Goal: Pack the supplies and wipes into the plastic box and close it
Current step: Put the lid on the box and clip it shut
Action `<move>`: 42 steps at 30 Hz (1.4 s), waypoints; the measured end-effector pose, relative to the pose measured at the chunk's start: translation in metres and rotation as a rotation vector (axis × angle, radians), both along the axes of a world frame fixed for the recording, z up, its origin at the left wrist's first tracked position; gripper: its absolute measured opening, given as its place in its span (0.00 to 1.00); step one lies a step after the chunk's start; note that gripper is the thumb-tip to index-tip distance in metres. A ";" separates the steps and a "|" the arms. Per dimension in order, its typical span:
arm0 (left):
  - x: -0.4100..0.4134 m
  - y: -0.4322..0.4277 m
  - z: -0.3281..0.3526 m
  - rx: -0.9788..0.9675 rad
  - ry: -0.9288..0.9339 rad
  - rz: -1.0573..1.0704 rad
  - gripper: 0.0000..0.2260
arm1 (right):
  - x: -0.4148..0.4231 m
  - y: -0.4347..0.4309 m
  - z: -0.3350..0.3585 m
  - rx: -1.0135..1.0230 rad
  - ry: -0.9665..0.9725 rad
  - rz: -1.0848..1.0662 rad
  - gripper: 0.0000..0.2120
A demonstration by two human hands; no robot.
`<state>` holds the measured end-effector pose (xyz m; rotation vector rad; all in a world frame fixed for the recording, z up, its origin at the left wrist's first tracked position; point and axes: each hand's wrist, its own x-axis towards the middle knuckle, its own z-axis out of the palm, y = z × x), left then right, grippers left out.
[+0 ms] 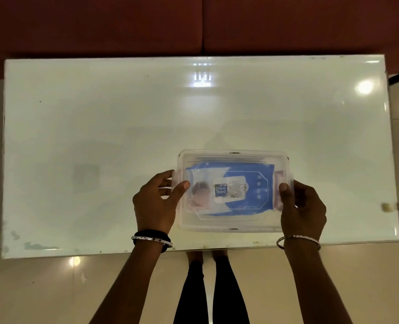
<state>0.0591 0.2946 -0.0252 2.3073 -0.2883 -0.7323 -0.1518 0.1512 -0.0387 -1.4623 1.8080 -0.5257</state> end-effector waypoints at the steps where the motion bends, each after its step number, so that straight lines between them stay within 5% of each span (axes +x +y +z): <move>1: 0.000 0.001 0.000 -0.002 0.017 0.012 0.20 | 0.000 0.000 -0.001 0.002 -0.003 0.001 0.15; 6: 0.002 0.003 -0.009 0.036 0.085 0.038 0.17 | -0.006 -0.003 -0.003 0.019 -0.036 0.039 0.16; 11: -0.014 0.009 -0.008 0.169 -0.055 -0.006 0.18 | -0.015 0.001 -0.006 0.056 -0.094 0.115 0.17; 15: -0.016 0.006 -0.013 0.093 0.008 0.045 0.17 | -0.012 0.006 -0.015 0.037 -0.135 0.108 0.17; 17: -0.016 0.008 -0.019 0.027 0.110 0.093 0.17 | -0.010 0.009 -0.019 0.014 -0.136 0.112 0.16; 21: -0.015 0.016 -0.024 -0.141 0.670 0.180 0.28 | -0.008 0.013 -0.015 -0.035 -0.149 0.094 0.15; 23: -0.011 0.014 -0.025 -0.175 0.707 0.088 0.27 | -0.006 0.012 -0.015 -0.024 -0.163 0.087 0.14; 26: -0.005 0.004 -0.022 -0.161 0.602 0.113 0.18 | 0.000 0.009 -0.019 -0.006 -0.187 0.068 0.14; 29: 0.009 -0.008 -0.024 -0.150 0.510 0.093 0.25 | 0.014 0.004 -0.023 -0.017 -0.193 0.054 0.14; 35: 0.049 -0.032 -0.022 -0.213 0.477 0.199 0.18 | 0.042 -0.020 -0.025 -0.080 -0.194 0.120 0.16; 42: 0.035 -0.042 -0.019 -0.124 0.041 0.167 0.17 | 0.049 -0.038 -0.026 0.037 -0.263 0.157 0.17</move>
